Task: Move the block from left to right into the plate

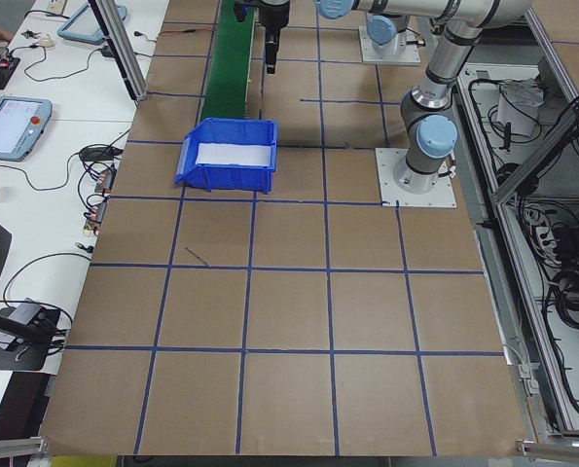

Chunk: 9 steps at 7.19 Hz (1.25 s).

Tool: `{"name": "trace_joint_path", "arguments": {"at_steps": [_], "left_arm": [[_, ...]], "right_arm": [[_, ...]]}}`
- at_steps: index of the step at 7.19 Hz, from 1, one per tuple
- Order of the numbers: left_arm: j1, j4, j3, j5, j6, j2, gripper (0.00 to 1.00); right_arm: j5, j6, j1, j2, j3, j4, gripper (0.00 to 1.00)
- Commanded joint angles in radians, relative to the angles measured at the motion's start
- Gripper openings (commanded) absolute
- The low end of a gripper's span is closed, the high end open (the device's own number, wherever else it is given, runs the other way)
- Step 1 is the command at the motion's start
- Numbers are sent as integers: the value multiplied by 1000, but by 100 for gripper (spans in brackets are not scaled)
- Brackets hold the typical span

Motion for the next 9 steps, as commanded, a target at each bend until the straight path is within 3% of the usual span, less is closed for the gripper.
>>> {"name": "trace_joint_path", "arguments": {"at_steps": [1, 4, 6, 9], "left_arm": [[1, 0, 0, 0, 0, 0, 100], [-1, 0, 0, 0, 0, 0, 100], [1, 0, 0, -1, 0, 0, 100], [1, 0, 0, 0, 0, 0, 100]], "right_arm": [[151, 16, 85, -7, 2, -3, 100], [139, 365, 428, -6, 6, -37, 100], [31, 640, 633, 11, 9, -106, 100], [38, 661, 637, 19, -1, -77, 100]]}}
